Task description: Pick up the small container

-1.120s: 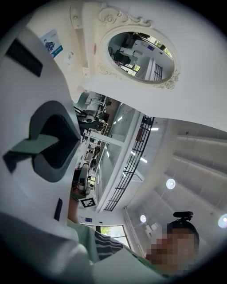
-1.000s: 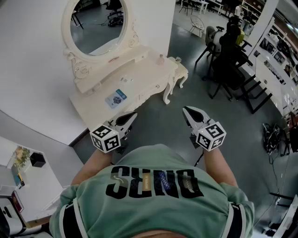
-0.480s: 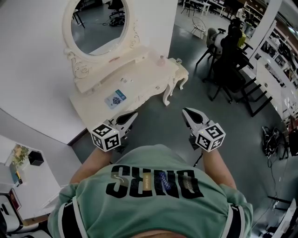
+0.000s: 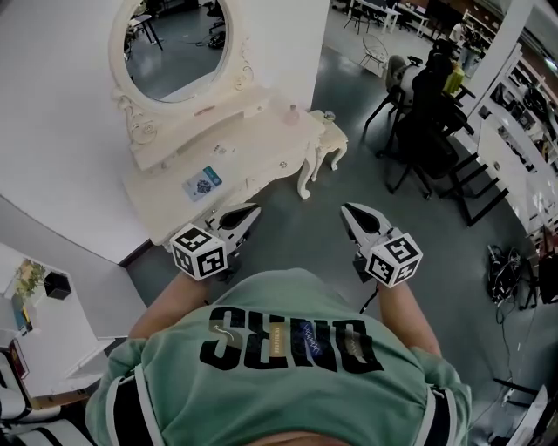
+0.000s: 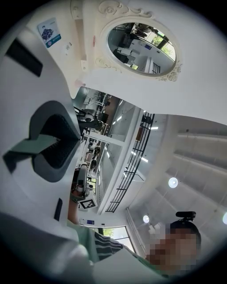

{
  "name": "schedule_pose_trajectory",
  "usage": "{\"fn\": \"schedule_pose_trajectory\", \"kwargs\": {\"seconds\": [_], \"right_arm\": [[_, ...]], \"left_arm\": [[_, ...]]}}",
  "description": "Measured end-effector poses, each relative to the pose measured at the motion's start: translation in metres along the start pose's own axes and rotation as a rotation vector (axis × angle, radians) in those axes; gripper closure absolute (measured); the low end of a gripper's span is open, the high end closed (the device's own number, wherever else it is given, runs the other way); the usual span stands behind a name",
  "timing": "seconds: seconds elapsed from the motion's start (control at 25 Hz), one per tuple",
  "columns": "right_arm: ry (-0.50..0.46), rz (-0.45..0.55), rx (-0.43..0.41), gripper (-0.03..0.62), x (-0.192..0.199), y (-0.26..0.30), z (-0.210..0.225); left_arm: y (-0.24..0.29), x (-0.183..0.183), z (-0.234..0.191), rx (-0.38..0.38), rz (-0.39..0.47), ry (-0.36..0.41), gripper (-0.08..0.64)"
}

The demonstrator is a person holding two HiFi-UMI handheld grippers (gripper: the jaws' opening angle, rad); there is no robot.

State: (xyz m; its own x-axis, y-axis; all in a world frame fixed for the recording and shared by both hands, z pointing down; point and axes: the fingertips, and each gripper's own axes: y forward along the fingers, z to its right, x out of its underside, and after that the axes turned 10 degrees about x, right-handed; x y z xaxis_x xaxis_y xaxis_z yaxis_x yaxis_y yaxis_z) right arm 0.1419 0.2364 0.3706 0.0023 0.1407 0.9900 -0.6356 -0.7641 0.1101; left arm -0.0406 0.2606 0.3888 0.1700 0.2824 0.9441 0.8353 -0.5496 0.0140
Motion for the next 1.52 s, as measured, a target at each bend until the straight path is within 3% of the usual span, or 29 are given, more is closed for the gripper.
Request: {"fn": "schedule_pose_trajectory", "kwargs": {"seconds": [0.32,0.6,0.88,1.24,1.52], "right_arm": [[0.020,0.004,-0.012,0.583,0.011,-0.023,0.034],[0.051,-0.021,0.002,0.583,0.025,0.001,0.051],[0.042,-0.042,0.054,0.583,0.028,0.079,0.066],[0.060,-0.032,0.152,0.583,-0.004,0.213,0.092],[0.068,-0.085,0.199,0.583,-0.011,0.294,0.114]], "left_arm": [[0.038,0.014,0.023,-0.003,-0.025,-0.013,0.561],[0.049,0.021,-0.006,0.001,-0.039,-0.046,0.561],[0.069,0.010,-0.091,0.085,-0.050,-0.055,0.560],[0.100,-0.046,-0.222,0.210,-0.098,-0.046,0.561],[0.117,-0.066,-0.307,0.259,-0.112,-0.100,0.560]]}}
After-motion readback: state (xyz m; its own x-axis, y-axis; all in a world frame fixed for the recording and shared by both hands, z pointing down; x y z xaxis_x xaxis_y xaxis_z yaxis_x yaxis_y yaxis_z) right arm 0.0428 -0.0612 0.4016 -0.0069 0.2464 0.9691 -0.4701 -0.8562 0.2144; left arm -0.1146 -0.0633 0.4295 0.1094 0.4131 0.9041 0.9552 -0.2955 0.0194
